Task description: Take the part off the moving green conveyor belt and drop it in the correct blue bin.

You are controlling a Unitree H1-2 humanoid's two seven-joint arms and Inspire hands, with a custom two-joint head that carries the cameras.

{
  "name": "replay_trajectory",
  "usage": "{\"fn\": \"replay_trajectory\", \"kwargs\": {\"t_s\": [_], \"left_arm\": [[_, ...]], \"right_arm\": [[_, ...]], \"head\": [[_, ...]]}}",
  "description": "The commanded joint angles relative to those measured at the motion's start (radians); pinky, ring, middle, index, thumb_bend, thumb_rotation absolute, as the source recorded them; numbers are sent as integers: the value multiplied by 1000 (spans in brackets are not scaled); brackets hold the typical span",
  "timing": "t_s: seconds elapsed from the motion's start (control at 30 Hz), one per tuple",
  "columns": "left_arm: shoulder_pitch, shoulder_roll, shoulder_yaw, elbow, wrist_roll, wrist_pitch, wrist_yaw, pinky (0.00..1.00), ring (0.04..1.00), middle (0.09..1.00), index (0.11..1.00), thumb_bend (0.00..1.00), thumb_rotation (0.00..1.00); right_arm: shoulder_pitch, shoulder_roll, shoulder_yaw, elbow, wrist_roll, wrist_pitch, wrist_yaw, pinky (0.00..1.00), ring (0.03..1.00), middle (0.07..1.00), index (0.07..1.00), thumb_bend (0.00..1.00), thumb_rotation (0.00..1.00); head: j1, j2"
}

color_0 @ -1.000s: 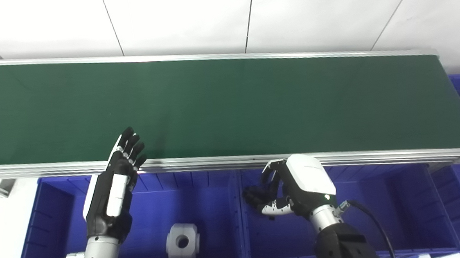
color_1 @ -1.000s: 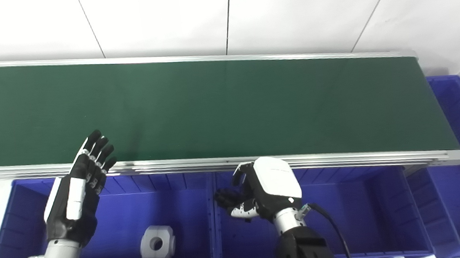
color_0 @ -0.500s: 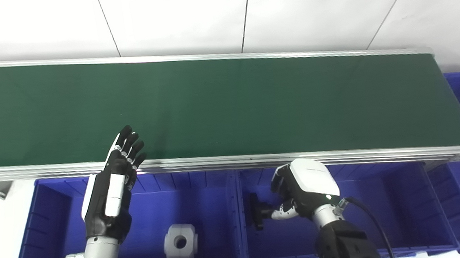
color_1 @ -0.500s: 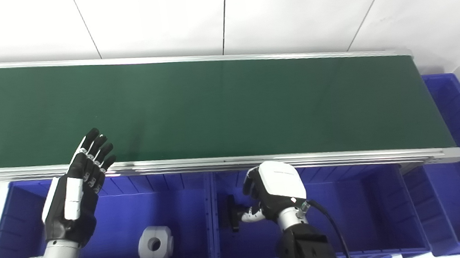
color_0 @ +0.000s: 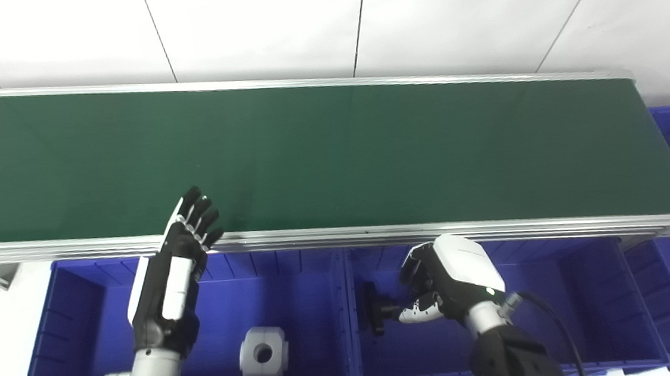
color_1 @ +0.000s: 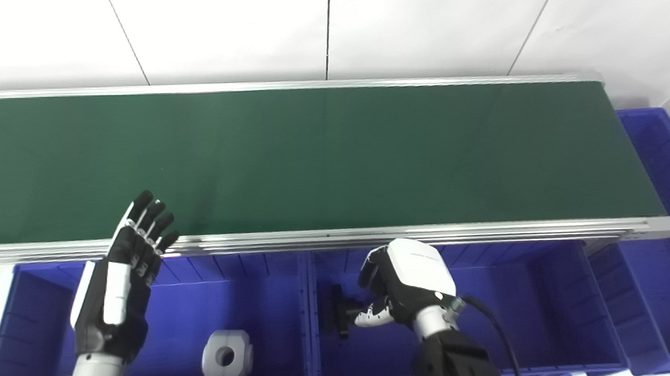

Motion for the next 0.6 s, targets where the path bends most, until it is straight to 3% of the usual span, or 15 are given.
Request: {"fn": "replay_trajectory", "kwargs": {"t_s": [0.0,0.03,0.07,0.13,0.2,0.33,0.43,0.57], "left_arm": [[4,-6,-14,-5,23,-61,-7,898,920,933,952,734,852],[7,-8,-19,1,32,-74,-6,903,921,936,954,731,860],[11,-10,-23,5,42,-85,-4,906,923,938,953,725,863],[16,-13,-30,14,56,-104,-2,914,925,941,954,717,870],[22,-18,-35,26,72,-127,4,916,928,941,952,718,872],[32,-27,-44,48,107,-168,15,898,924,941,953,726,878],[38,-32,-50,74,141,-205,25,885,920,939,957,718,897],[39,-34,-54,110,173,-261,36,881,925,944,959,697,910]], "right_arm": [[50,66,-27,-88,154,-35,-80,320,403,497,503,519,128],[86,97,-54,-94,259,-65,-127,344,425,522,569,653,329],[117,121,-79,-79,356,-113,-179,344,421,515,596,691,415],[154,145,-118,-27,487,-202,-254,335,410,523,637,680,566],[169,181,-176,75,640,-288,-305,378,465,597,691,721,740],[135,215,-260,254,853,-399,-358,489,555,679,739,743,773],[103,197,-272,344,893,-471,-391,579,640,748,777,753,832],[82,182,-264,417,896,-544,-432,604,674,779,786,714,872]], "head": [[30,-14],[41,-19],[52,-24],[71,-34],[87,-44],[117,-68],[144,-93],[163,-114]]}}
